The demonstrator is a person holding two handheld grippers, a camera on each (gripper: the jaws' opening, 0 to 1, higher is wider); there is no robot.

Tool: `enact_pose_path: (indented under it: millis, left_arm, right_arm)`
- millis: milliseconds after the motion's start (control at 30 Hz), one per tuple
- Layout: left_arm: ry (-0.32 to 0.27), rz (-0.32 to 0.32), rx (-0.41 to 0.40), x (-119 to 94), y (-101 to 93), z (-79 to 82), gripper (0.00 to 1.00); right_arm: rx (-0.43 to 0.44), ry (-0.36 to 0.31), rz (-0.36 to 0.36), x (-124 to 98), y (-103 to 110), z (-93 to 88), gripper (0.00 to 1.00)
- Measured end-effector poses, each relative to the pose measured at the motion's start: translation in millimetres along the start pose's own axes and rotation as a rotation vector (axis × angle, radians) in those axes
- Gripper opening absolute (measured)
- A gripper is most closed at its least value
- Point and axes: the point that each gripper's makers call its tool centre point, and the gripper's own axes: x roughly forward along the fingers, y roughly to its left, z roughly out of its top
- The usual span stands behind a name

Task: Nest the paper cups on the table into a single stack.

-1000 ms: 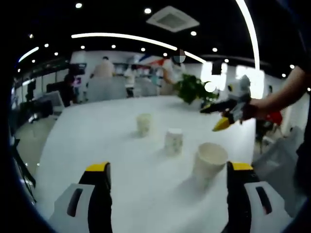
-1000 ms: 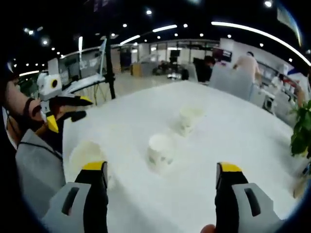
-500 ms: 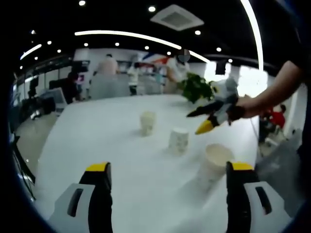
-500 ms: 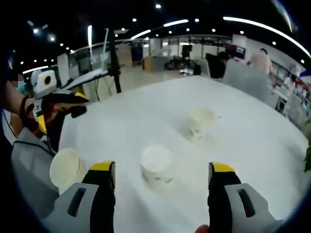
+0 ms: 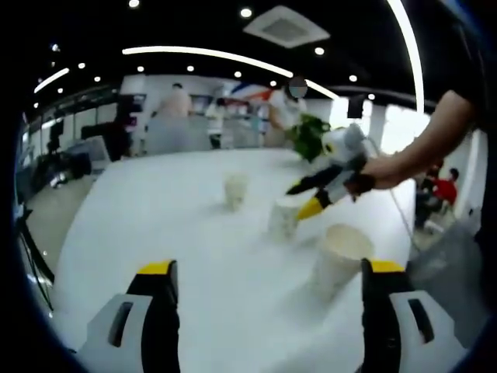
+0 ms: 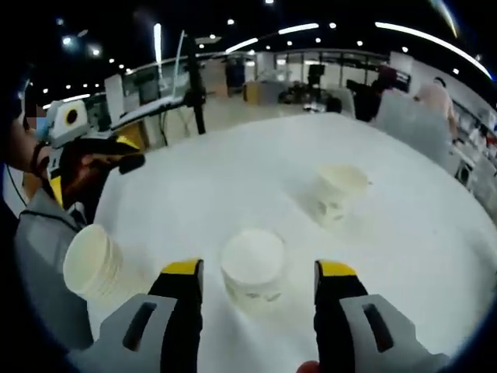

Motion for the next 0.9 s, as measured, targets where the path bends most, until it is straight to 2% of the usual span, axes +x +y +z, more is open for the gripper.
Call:
enact_pose_path:
  millis: [100,200,367,600,900]
  left_arm:
    - [0.005,0.005,-0.009,-0.8,2.6,-2.3,0.96]
    - [0.000,0.017,-0.016,-1.1,6.3,-2.2,0.96]
    - [0.012,0.012,-0.015,2.3,3.9,-3.4,0.96]
    - [0.006,0.015,-0.020,5.3,3.1,0.4,0.95]
    - [0.006,0.013,-0.008,3.5,1.6,4.7,0.95]
  right_arm:
    - [-0.001,0.011,0.009,4.3,1.3,0.1,0.50]
    - [-0.007,0.011,0.021,6.0,1.1,2.1,0.42]
    - [-0.017,0.027,0.034,11.5,1.6,1.0,0.36]
    - [-0.036,0.023,0.023,10.7,-0.7,2.4,0.35]
    - [0.006,0.008,0.004,1.1,-4.4,5.1,0.35]
